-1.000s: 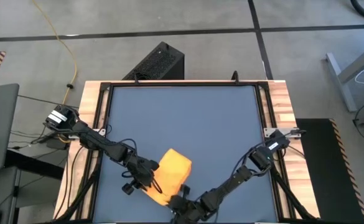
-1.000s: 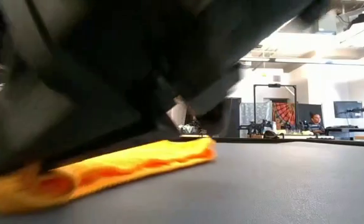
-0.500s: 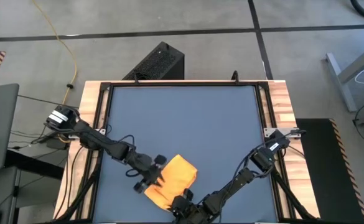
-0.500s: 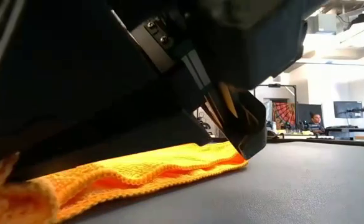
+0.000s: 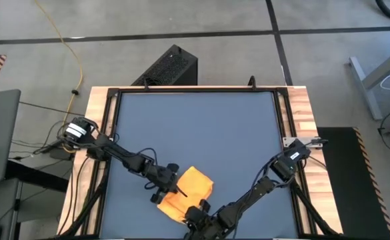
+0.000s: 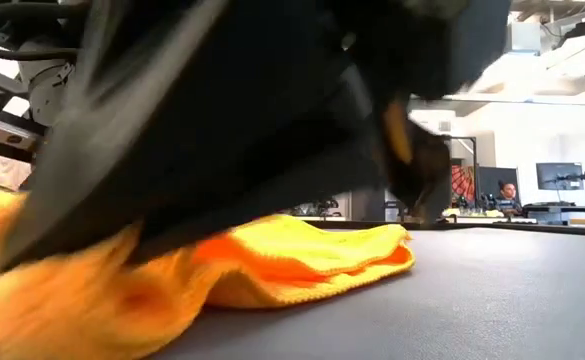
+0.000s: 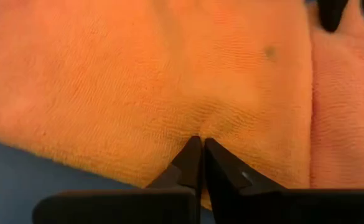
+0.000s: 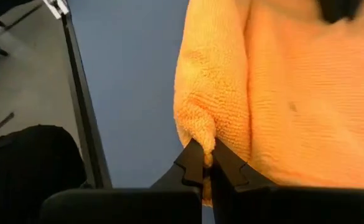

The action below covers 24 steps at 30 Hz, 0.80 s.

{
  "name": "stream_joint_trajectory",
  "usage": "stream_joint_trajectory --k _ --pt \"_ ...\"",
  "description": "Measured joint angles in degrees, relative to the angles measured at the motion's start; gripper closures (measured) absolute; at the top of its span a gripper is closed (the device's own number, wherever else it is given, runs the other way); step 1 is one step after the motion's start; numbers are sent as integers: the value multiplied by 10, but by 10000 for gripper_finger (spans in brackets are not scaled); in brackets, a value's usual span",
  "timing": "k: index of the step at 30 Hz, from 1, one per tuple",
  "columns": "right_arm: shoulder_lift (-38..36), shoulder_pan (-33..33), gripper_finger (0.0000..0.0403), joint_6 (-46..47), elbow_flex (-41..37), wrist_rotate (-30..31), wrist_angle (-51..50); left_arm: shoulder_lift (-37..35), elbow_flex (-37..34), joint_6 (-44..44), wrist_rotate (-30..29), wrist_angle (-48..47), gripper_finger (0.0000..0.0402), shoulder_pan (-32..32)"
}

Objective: Roll towel
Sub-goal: Roll the yellow microfiber cloth on the table

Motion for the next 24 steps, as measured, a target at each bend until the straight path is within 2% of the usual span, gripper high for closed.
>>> stream_joint_trajectory --k 5,8,12,20,24 --pt "-36 1 378 36 0 1 -78 -11 -1 -62 -27 -17 401 -22" --pt "-38 -4 378 66 0 -11 -104 -23 -1 -97 -76 -37 401 -47" --pt "-35 -8 378 69 0 -41 -55 -51 -3 -159 -189 -116 401 -80" --pt "-34 -16 378 92 0 -42 -50 -87 -7 -260 -269 -146 401 -138" --pt "-34 -26 378 102 -33 -44 -8 -116 -7 -215 -324 -144 401 -166"
